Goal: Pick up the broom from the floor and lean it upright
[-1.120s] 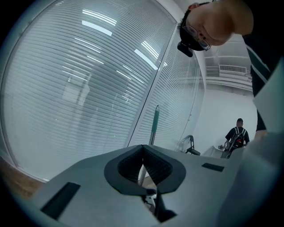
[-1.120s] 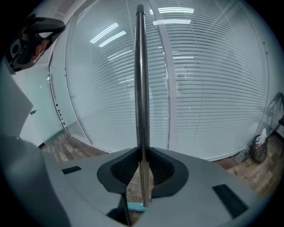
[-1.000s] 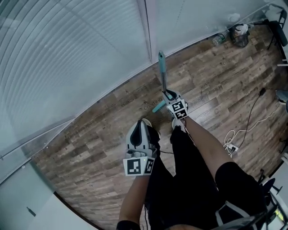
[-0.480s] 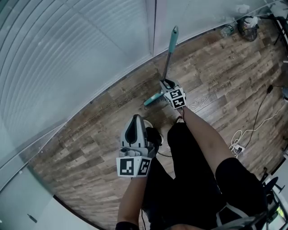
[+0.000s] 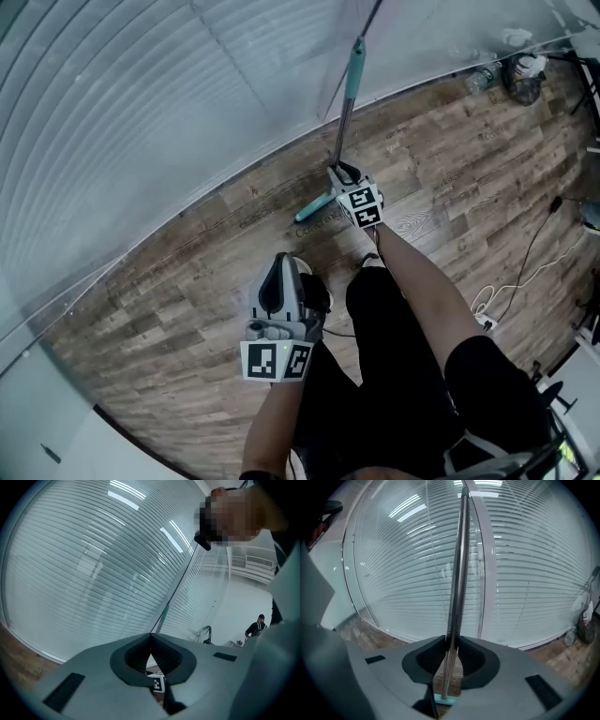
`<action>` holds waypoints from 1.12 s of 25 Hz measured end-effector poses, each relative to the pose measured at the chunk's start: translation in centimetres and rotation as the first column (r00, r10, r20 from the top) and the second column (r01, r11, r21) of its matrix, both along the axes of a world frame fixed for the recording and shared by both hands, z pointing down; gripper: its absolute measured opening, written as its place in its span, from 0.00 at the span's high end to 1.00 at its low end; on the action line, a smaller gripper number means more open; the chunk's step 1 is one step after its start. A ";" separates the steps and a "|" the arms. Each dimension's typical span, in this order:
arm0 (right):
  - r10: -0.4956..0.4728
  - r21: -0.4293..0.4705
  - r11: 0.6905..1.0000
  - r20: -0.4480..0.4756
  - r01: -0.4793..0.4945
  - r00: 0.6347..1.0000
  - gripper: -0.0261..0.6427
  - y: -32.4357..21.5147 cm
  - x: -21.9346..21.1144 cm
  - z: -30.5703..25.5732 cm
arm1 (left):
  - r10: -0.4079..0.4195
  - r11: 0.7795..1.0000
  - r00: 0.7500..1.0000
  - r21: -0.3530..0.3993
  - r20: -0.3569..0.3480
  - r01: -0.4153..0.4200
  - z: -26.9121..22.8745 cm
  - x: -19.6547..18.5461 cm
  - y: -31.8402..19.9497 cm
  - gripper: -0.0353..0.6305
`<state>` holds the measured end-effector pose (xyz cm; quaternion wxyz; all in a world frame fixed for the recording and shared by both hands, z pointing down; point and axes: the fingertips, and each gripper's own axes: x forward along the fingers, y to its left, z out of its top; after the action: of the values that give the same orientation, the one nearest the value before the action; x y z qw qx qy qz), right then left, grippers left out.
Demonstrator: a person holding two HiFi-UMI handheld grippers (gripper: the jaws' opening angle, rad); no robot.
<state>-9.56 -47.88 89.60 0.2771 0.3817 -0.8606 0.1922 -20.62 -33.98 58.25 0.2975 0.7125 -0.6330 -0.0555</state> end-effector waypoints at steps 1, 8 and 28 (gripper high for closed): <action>-0.007 0.001 1.000 -0.011 0.007 1.000 0.83 -0.2 -0.2 0.1 | 0.001 1.000 1.000 0.004 -0.005 -0.001 -0.1 -0.2 -0.2 0.92; -0.064 0.012 0.998 -0.101 0.066 0.993 0.80 -0.4 -0.6 0.5 | 0.008 1.000 0.999 0.015 -0.044 -0.007 -0.9 -0.5 -0.4 0.92; -0.118 0.043 0.992 -0.026 0.119 0.993 0.70 0.7 0.6 -9.2 | -0.001 1.000 0.992 -0.020 -0.126 -0.002 -2.6 -0.1 -1.5 0.92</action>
<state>-8.93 -47.19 80.45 0.2894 0.3384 -0.8824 0.1518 -20.71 -35.45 55.66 0.3441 0.7046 -0.6134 -0.0941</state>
